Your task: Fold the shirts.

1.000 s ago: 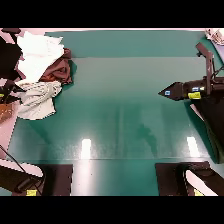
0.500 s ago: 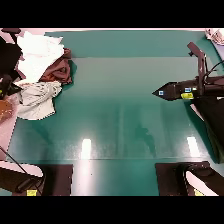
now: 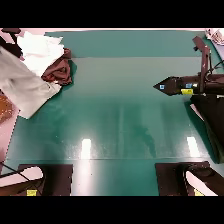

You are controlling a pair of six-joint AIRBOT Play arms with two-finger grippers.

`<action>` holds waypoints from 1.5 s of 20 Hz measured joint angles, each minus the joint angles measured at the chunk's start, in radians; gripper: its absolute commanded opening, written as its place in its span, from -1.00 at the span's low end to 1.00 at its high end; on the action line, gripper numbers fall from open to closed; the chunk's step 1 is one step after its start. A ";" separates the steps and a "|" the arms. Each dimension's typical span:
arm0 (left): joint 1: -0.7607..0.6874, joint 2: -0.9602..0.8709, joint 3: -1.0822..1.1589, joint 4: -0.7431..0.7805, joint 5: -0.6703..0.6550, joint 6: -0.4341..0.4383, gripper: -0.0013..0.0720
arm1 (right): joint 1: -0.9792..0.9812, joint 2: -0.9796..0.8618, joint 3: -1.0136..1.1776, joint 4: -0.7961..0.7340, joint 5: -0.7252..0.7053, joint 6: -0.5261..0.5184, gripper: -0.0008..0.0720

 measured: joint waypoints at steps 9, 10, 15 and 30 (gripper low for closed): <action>-0.549 0.154 0.146 0.002 0.135 -0.122 -0.90 | -0.345 0.192 0.000 -0.002 -0.185 0.039 -0.65; -0.634 0.151 0.156 0.011 0.200 -0.139 -0.90 | -0.394 0.204 0.000 -0.002 -0.195 0.045 -0.65; -1.027 0.017 0.297 0.032 0.517 -0.194 -0.90 | -0.507 0.199 0.000 0.015 -0.233 0.064 -0.65; -1.351 -0.198 0.393 -0.333 0.869 -0.089 -0.89 | -0.620 0.170 0.065 0.043 -0.420 0.070 -0.65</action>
